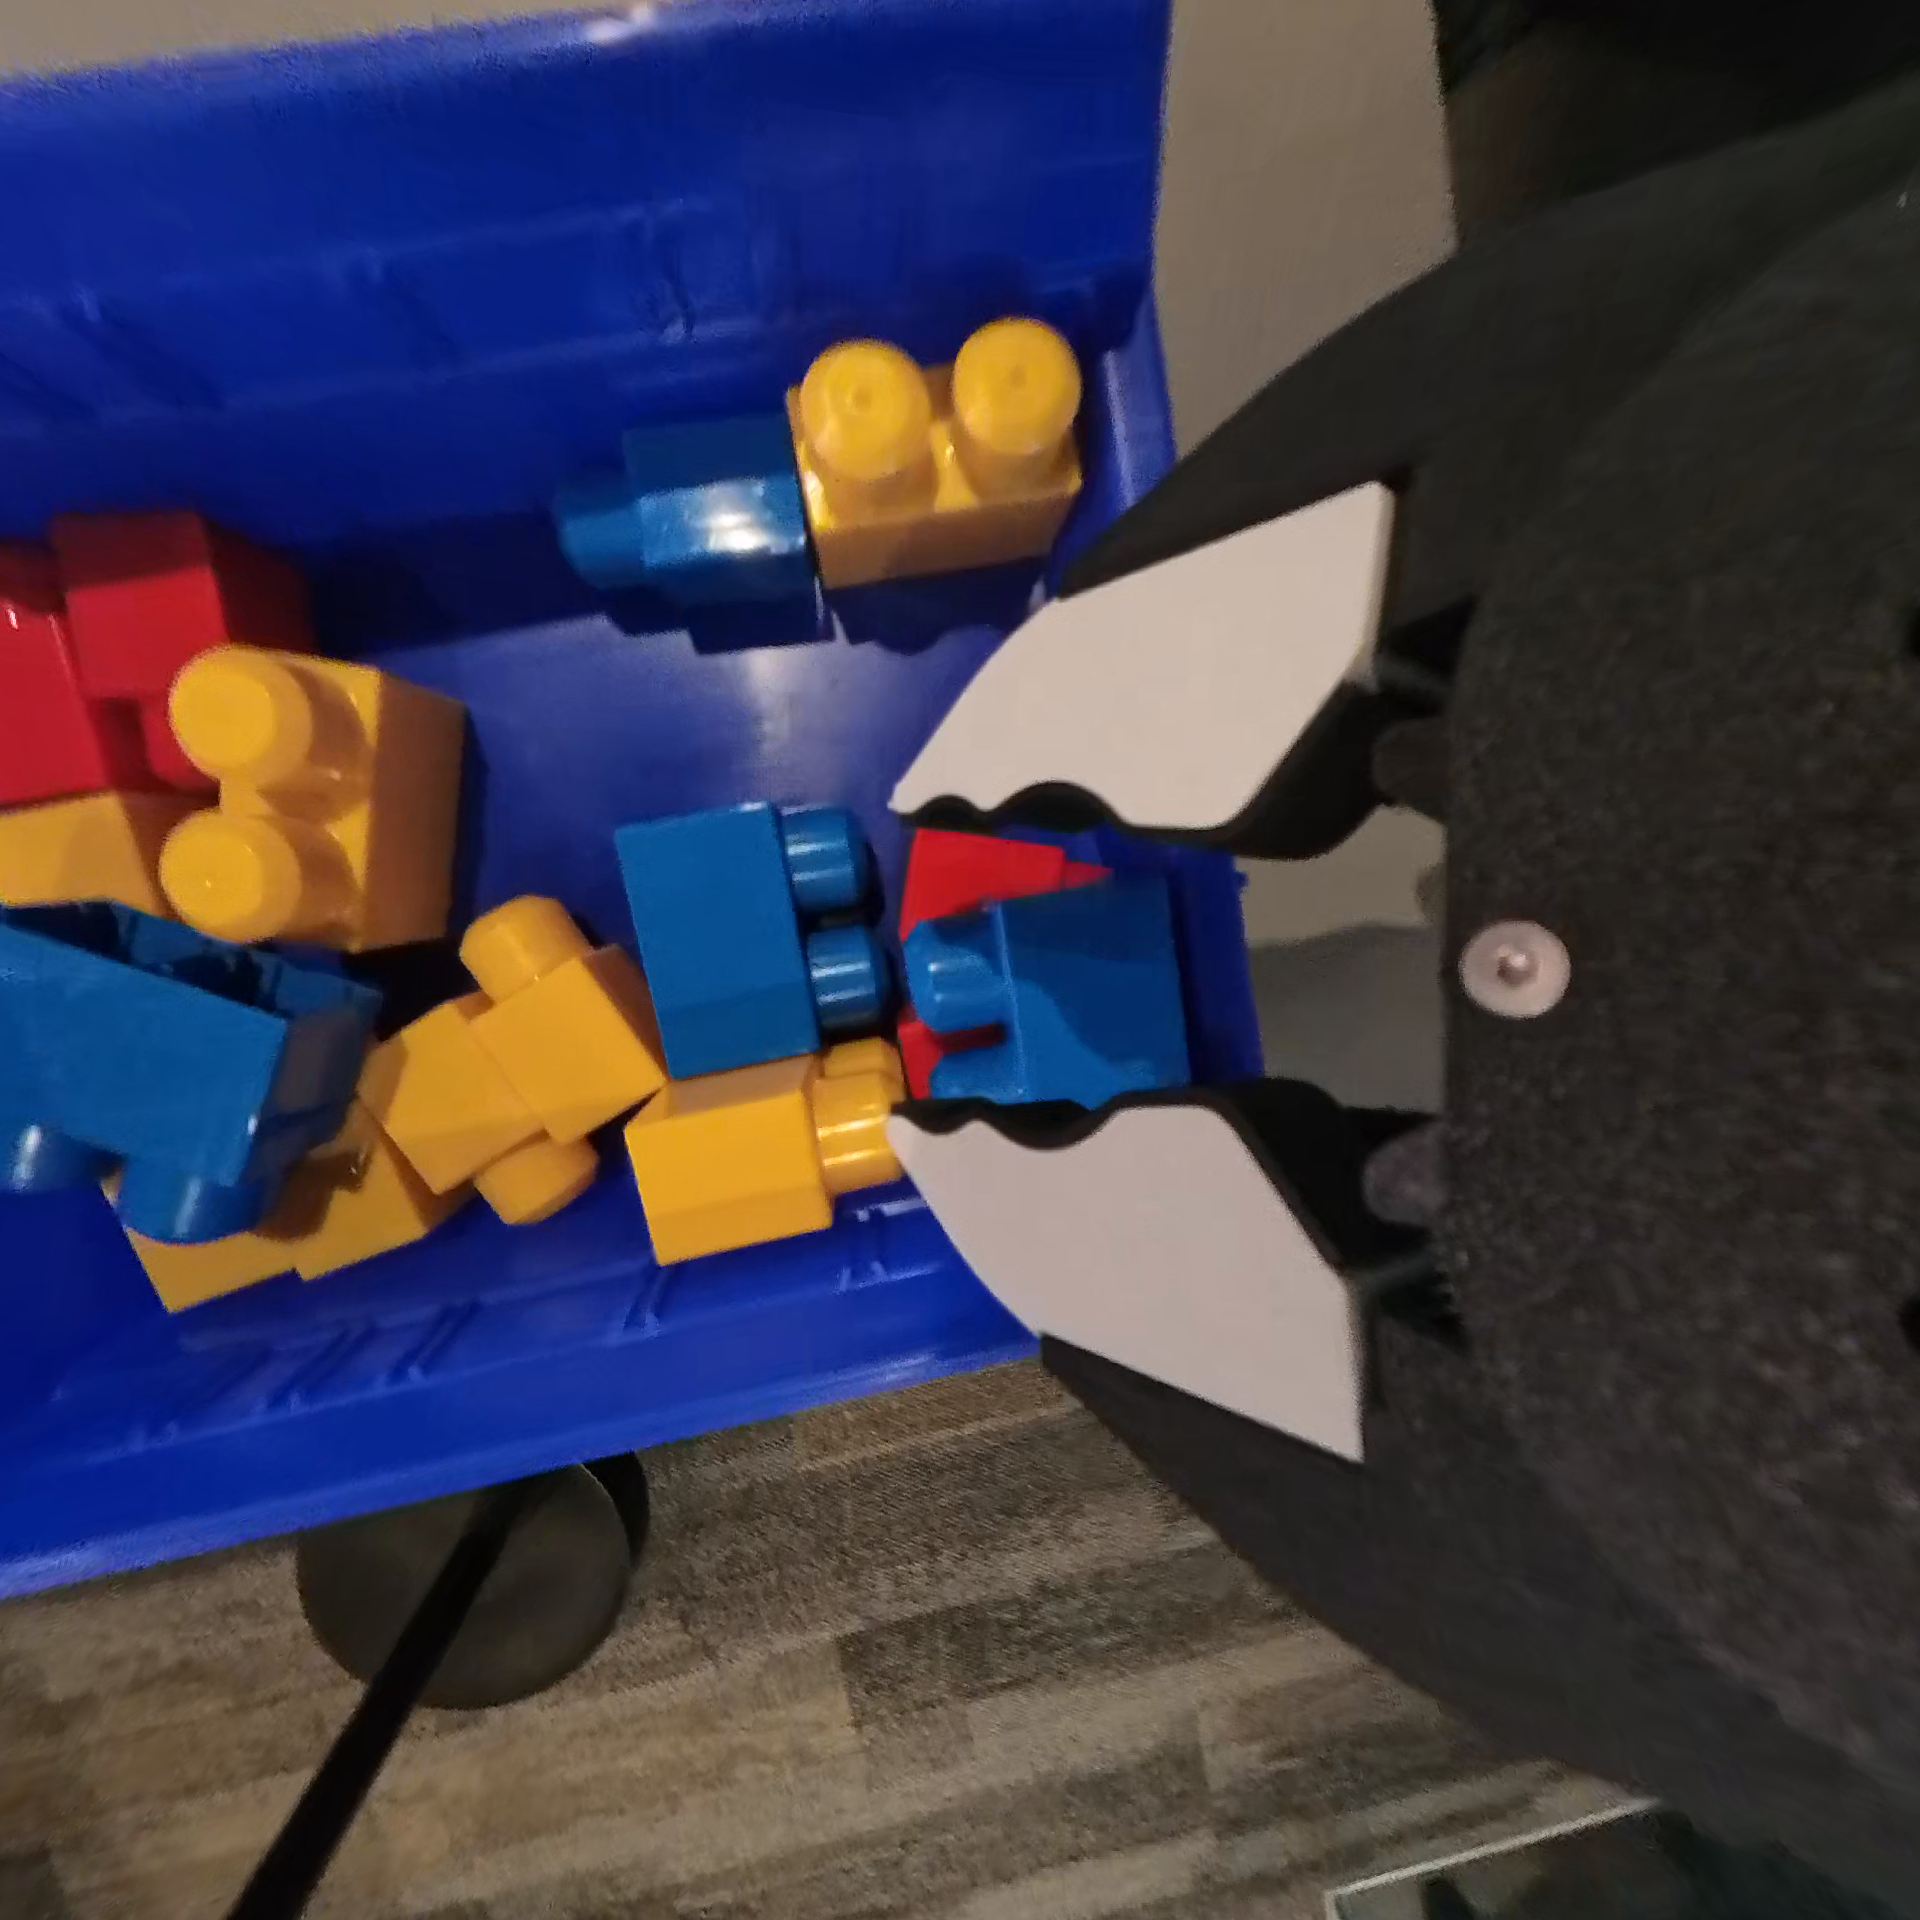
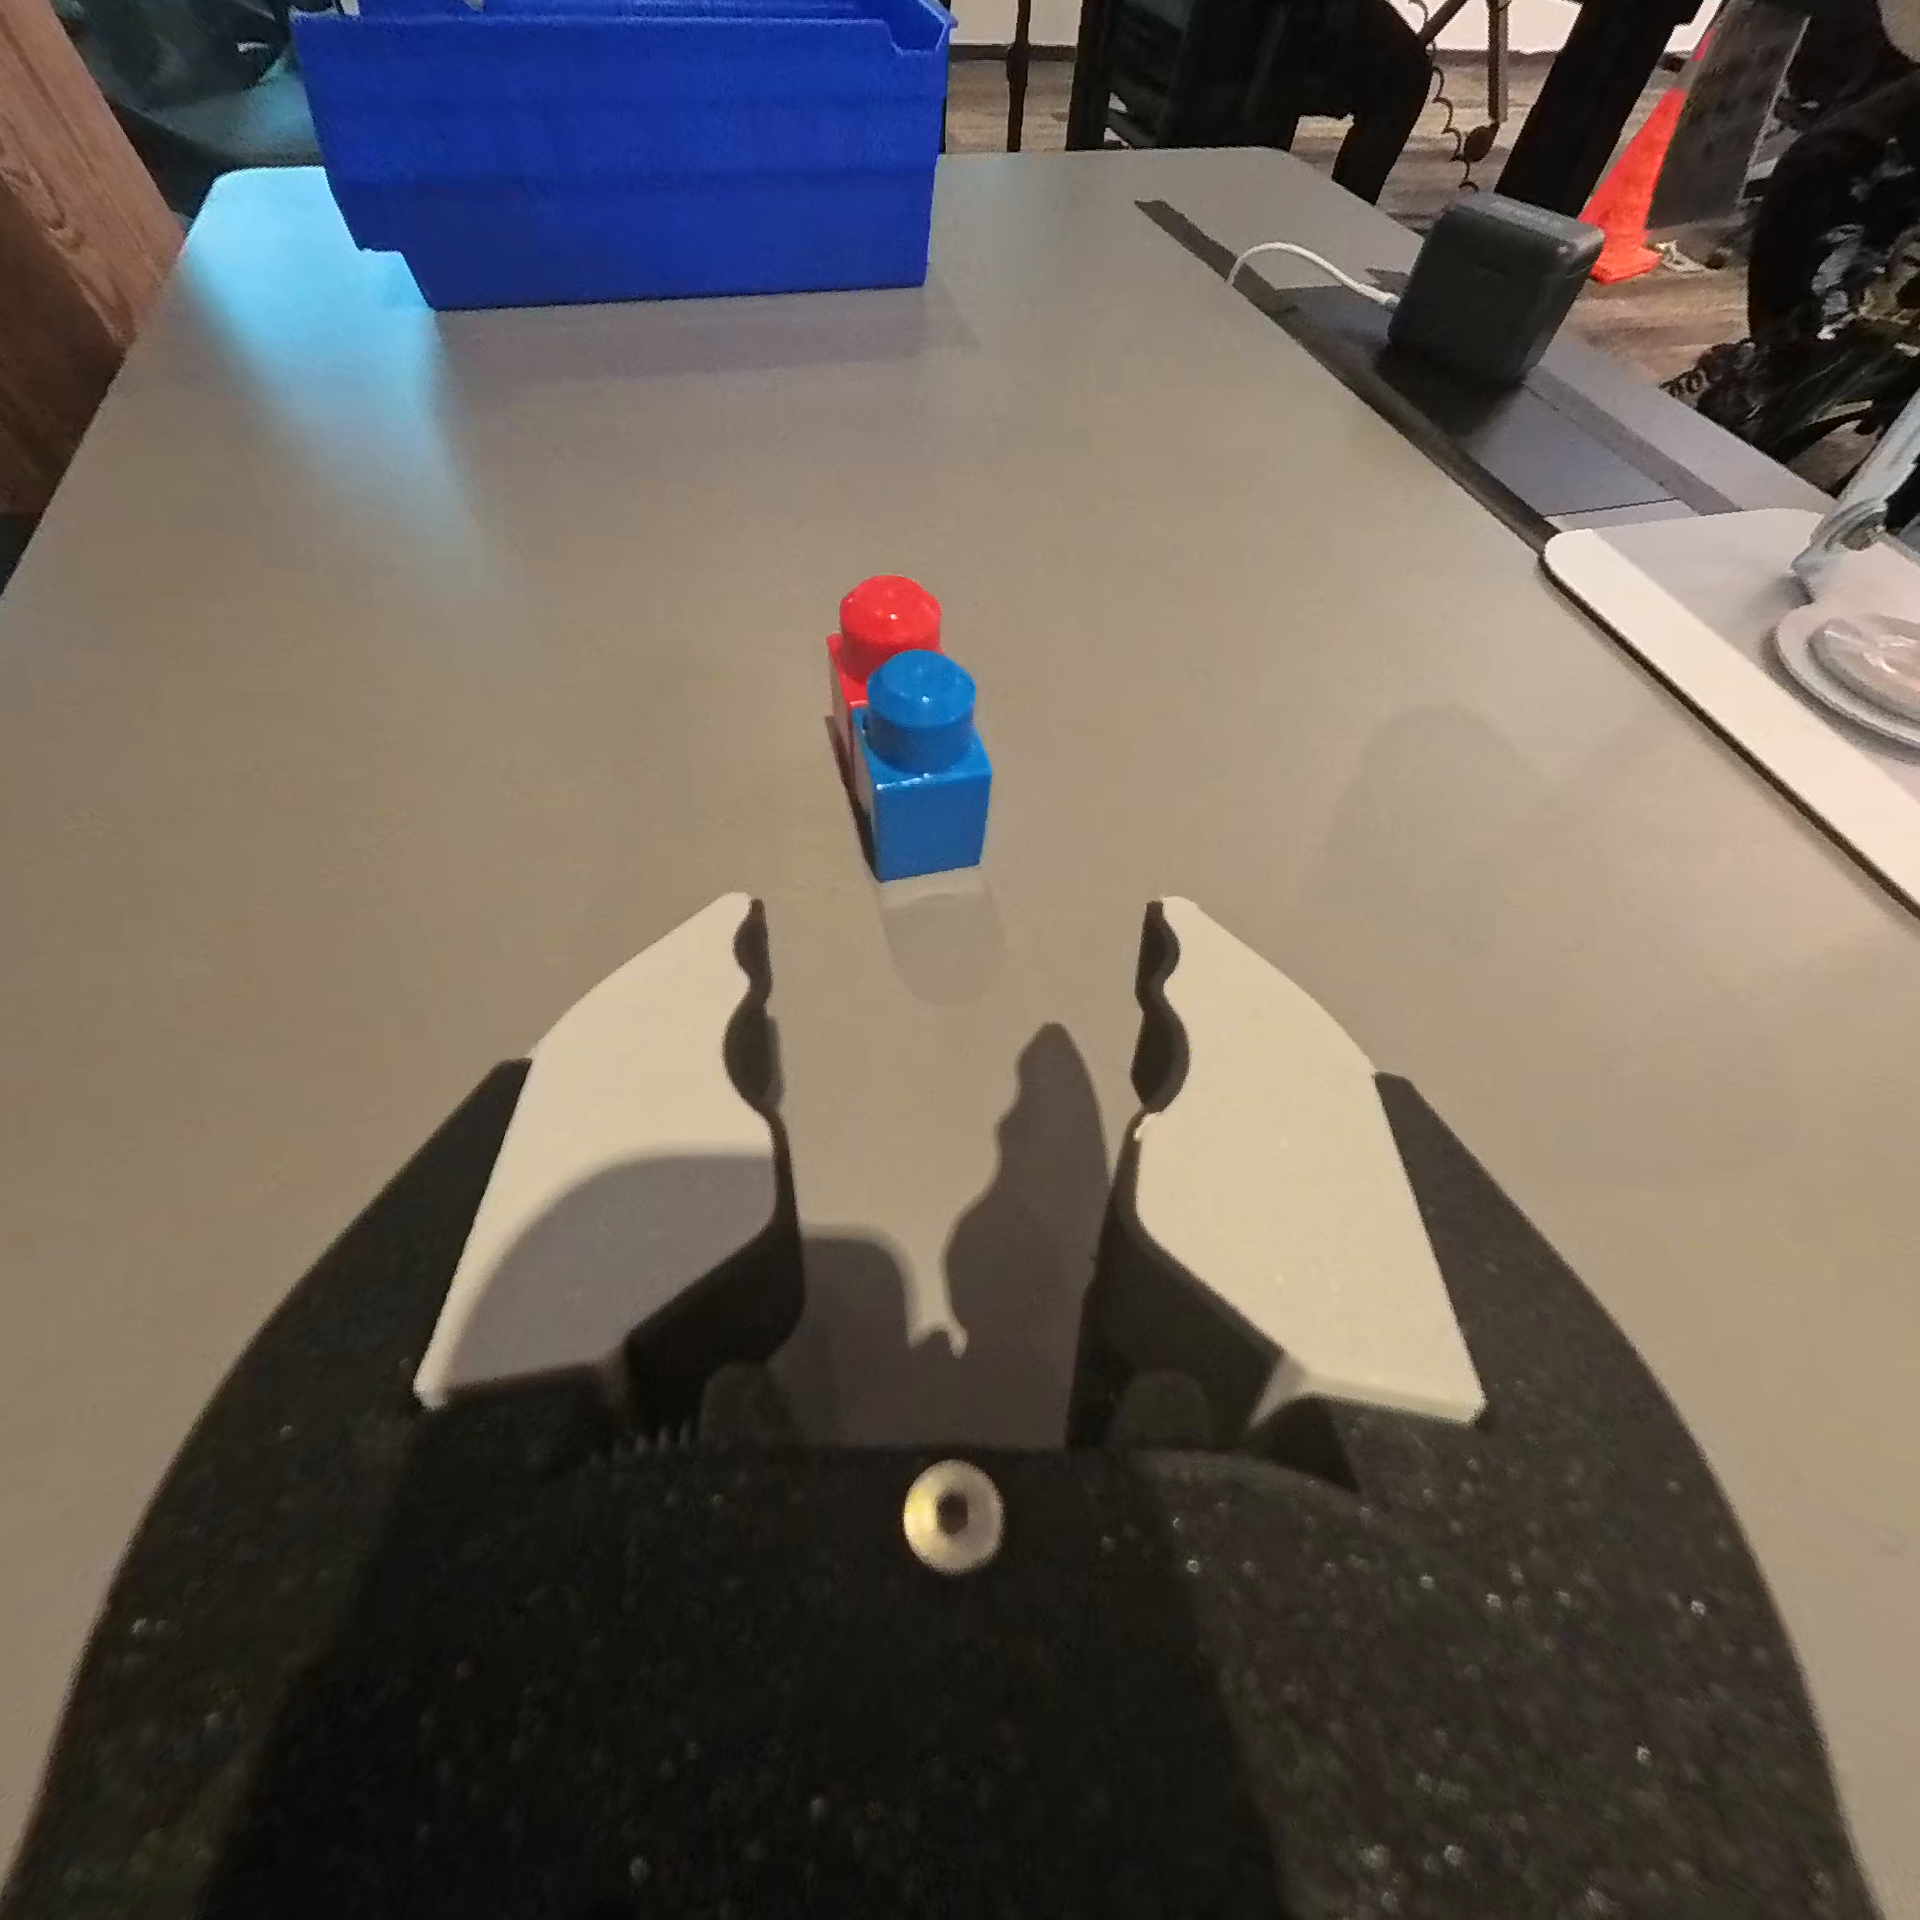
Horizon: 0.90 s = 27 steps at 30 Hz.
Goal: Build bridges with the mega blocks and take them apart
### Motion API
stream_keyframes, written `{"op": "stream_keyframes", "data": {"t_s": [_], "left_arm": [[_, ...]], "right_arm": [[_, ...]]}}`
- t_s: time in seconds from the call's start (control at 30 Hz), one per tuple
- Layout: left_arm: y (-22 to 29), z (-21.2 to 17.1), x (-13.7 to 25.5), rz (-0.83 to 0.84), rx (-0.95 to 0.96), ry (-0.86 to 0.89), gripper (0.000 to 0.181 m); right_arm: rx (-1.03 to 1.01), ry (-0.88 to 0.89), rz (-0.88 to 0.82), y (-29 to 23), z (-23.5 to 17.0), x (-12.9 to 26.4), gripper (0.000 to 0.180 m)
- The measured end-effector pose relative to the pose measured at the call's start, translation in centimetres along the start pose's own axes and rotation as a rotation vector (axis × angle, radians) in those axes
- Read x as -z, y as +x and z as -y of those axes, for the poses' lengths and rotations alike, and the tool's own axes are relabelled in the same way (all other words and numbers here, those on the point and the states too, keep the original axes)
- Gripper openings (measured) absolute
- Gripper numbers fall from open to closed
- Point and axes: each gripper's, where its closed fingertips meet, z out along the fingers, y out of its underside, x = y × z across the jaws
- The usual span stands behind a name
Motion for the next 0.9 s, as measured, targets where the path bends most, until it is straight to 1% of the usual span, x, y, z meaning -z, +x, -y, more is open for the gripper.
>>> {"op": "stream_keyframes", "data": {"t_s": [0.17, 0.3, 0.4, 0.47, 0.6, 0.73, 0.8, 0.9], "left_arm": [[-1.5, 0.2, -1.8, 0.031, 0.098, 0.004, 0.048], [-2.5, -0.8, -3.5, 0.085, 0.102, -0.074, 0.048], [-2.9, -1.1, -4.2, 0.107, 0.1, -0.116, 0.039], [-2.8, -1.2, -4.6, 0.098, 0.107, -0.168, 0.038], [-2.9, -0.9, -5.0, 0.102, 0.073, -0.231, 0.032], [-2.4, -0.5, -5.1, 0.087, 0.001, -0.293, 0.031], [-2.0, 0.3, -4.5, 0.061, -0.017, -0.295, 0.03], [-1.8, 1.5, -2.7, 0.079, -0.103, -0.342, 0.03]], "right_arm": [[0.003, 0.003, -0.003, 0.0, 0.1, 0.1, 0.068], [0.008, 0.006, -0.009, 0.0, 0.3, 0.2, 0.068], [0.003, 0.012, -0.006, 0.0, 0.4, 0.2, 0.067], [0.004, 0.009, 0.0, -0.1, 0.3, 0.1, 0.067], [0.017, 0.006, 0.011, -0.5, 0.5, -0.1, 0.067], [0.027, 0.02, 0.012, -0.7, 1.0, 0.1, 0.066], [0.027, 0.028, 0.011, -0.7, 1.1, 0.2, 0.065], [0.028, 0.039, 0.011, -0.7, 1.4, 0.3, 0.064]]}}
